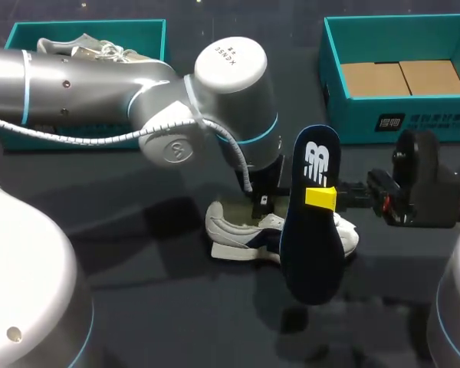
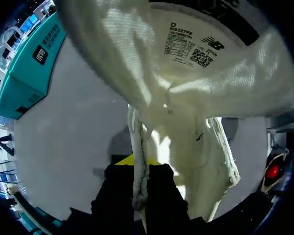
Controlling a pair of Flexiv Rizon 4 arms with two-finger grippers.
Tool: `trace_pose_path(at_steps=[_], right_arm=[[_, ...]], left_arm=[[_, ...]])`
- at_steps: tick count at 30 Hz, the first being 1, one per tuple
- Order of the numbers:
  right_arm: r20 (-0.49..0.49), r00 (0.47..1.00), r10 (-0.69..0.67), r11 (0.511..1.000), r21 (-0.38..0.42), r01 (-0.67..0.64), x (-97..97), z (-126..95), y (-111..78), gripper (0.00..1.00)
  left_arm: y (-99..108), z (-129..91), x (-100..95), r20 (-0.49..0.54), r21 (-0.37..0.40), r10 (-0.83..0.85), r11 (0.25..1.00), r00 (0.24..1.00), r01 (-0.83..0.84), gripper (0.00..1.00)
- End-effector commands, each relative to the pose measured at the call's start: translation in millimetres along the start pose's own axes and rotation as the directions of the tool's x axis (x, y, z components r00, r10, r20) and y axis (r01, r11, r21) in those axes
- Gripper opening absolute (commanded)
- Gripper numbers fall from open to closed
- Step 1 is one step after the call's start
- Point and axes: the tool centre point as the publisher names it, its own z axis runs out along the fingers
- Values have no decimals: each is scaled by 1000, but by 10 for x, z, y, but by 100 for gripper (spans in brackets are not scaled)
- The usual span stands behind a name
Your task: Take the shoe out of the shoebox, open the shoe tongue, remove and reinsert the insole, then place the shoe into the shoebox
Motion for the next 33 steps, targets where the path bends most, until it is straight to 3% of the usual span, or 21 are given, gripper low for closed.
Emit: trace_pose_path(at_steps=[1,13,17,30,33], right_arm=[[6,1000,0,1000,-1,0,28,0,-12,0],[6,1000,0,1000,-1,0,28,0,-12,0],[6,1000,0,1000,-1,0,28,0,-12,0],[6,1000,0,1000,-1,0,28,0,-12,0],[6,1000,0,1000,-1,0,28,0,-12,0]], left_arm=[[70,-101,25,-12,18,24,1000,1000,-24,0],[53,-523,129,0,44,184,982,983,-183,0],[6,-658,196,26,5,403,915,915,-403,0],[6,-658,196,26,5,403,915,915,-403,0],[39,-736,116,-30,92,513,856,858,-509,0]])
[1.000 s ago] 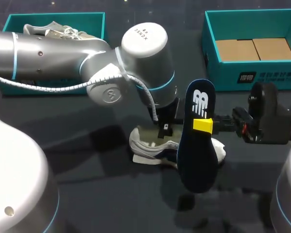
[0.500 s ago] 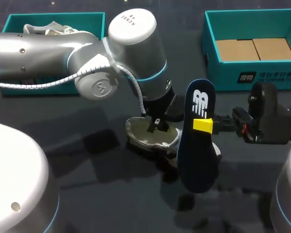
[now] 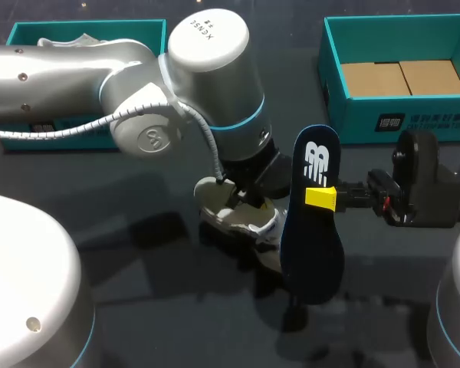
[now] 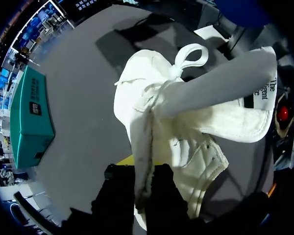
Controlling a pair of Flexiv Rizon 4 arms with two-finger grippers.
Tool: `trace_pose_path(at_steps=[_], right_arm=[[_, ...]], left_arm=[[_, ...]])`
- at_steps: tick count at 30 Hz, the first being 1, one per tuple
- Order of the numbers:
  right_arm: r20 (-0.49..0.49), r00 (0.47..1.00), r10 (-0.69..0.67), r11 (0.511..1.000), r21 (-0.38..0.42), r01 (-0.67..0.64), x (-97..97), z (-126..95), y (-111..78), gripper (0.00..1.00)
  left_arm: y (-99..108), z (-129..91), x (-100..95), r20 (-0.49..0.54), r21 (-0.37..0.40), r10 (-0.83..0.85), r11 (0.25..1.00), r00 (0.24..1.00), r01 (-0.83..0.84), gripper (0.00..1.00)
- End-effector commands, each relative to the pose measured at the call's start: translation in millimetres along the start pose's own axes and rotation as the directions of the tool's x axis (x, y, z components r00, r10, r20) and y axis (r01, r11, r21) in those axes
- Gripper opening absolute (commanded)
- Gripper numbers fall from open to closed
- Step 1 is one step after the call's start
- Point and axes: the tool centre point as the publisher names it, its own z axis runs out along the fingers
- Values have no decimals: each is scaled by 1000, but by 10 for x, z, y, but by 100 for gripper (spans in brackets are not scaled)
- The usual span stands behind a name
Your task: Take the shoe out of the shoebox, open the shoe tongue, remove and reinsert the insole, then place the shoe into the shoebox
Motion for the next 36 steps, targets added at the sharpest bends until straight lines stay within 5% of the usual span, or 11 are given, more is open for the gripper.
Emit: trace_pose_path(at_steps=[1,3,6,15,25,36], right_arm=[[6,1000,0,1000,-1,0,28,0,-12,0],[6,1000,0,1000,-1,0,28,0,-12,0],[6,1000,0,1000,-1,0,28,0,-12,0],[6,1000,0,1000,-1,0,28,0,-12,0],[6,1000,0,1000,-1,0,28,0,-12,0],[6,1000,0,1000,-1,0,28,0,-12,0]], left_arm=[[92,-102,-71,-75,94,155,984,985,-148,0],[109,-121,-76,-93,111,285,955,954,-274,0],[137,-102,-43,-65,29,496,868,866,-495,0],[137,-102,-43,-65,29,496,868,866,-495,0],[112,-79,-27,-54,231,728,675,684,-700,0],[53,71,87,-90,242,769,633,633,-735,0]])
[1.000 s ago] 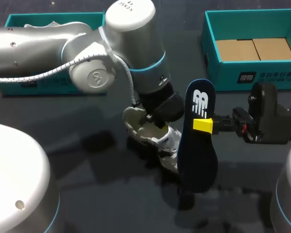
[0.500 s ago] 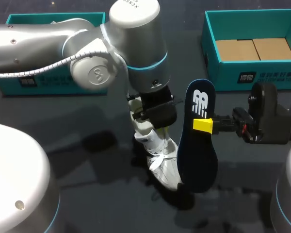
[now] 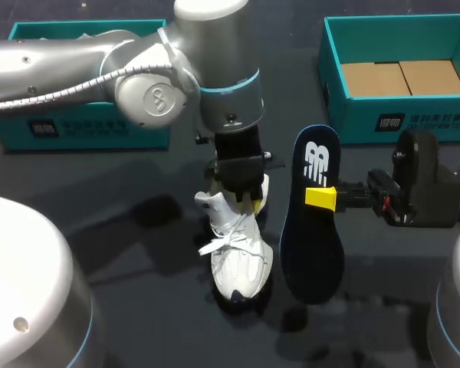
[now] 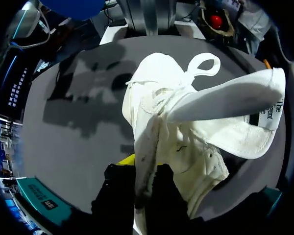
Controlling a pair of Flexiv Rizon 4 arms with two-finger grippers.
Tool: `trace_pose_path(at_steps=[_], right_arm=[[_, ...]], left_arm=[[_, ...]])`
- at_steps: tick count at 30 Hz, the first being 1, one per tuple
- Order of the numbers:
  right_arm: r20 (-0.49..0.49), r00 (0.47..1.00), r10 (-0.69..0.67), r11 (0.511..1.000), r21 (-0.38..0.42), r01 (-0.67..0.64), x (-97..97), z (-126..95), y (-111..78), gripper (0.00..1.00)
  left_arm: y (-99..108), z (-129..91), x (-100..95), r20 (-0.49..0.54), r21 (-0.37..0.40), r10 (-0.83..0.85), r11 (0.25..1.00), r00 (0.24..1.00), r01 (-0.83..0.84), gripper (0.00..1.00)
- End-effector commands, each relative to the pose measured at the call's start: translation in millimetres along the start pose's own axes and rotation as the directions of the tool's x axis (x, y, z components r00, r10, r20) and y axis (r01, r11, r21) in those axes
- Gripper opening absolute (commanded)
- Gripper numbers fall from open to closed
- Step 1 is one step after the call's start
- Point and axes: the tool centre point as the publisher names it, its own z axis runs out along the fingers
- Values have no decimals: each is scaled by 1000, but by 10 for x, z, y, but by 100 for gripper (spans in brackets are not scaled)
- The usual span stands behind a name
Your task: Take the shoe out of the shoebox, open the shoe tongue, remove and reinsert the insole, then place the shoe into the shoebox
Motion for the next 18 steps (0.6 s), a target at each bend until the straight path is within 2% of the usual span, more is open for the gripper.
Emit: trace_pose_path(at_steps=[1,6,18], right_arm=[[6,1000,0,1000,-1,0,28,-1,-12,0],[6,1000,0,1000,-1,0,28,-1,-12,0],[6,1000,0,1000,-1,0,28,-1,-12,0]], left_arm=[[-22,73,-40,-16,3,-9,1000,1000,9,0],[-49,138,-42,-23,23,-16,1000,1000,16,0],[-100,244,-68,-55,12,4,1000,999,-3,0]])
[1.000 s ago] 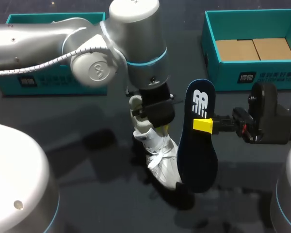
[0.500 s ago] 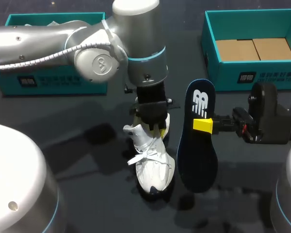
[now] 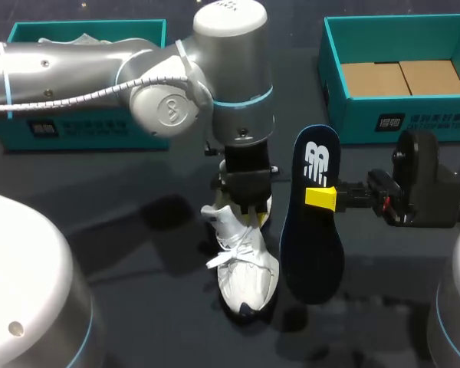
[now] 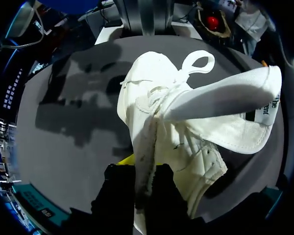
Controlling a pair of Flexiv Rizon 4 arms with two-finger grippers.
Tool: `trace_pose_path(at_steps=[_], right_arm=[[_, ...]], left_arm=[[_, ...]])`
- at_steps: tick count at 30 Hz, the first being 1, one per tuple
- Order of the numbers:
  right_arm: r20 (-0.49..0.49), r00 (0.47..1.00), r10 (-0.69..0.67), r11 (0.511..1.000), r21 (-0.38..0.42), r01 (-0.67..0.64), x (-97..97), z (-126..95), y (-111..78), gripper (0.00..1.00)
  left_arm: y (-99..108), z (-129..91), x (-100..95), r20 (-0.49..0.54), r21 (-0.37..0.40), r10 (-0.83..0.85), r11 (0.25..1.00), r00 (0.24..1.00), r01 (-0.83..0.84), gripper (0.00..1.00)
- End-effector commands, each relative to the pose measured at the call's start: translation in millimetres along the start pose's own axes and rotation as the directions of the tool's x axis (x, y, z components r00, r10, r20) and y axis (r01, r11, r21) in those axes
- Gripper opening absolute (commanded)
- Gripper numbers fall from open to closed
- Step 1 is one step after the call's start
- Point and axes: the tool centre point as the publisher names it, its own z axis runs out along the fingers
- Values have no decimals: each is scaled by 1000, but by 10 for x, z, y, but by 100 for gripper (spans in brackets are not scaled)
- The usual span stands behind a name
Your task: Take the shoe out of the shoebox, open the shoe tongue, remove and reinsert the insole, then place the shoe into the shoebox
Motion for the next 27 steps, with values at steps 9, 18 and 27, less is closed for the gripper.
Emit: trace_pose_path(at_steps=[9,18,27], right_arm=[[6,1000,0,1000,-1,0,28,0,-12,0],[6,1000,0,1000,-1,0,28,0,-12,0],[6,1000,0,1000,-1,0,28,0,-12,0]], left_arm=[[-4,151,-19,-36,3,-1,1000,999,2,0],[26,284,-39,-47,25,19,1000,999,-18,0],[25,384,-80,-23,38,82,996,996,-81,0]])
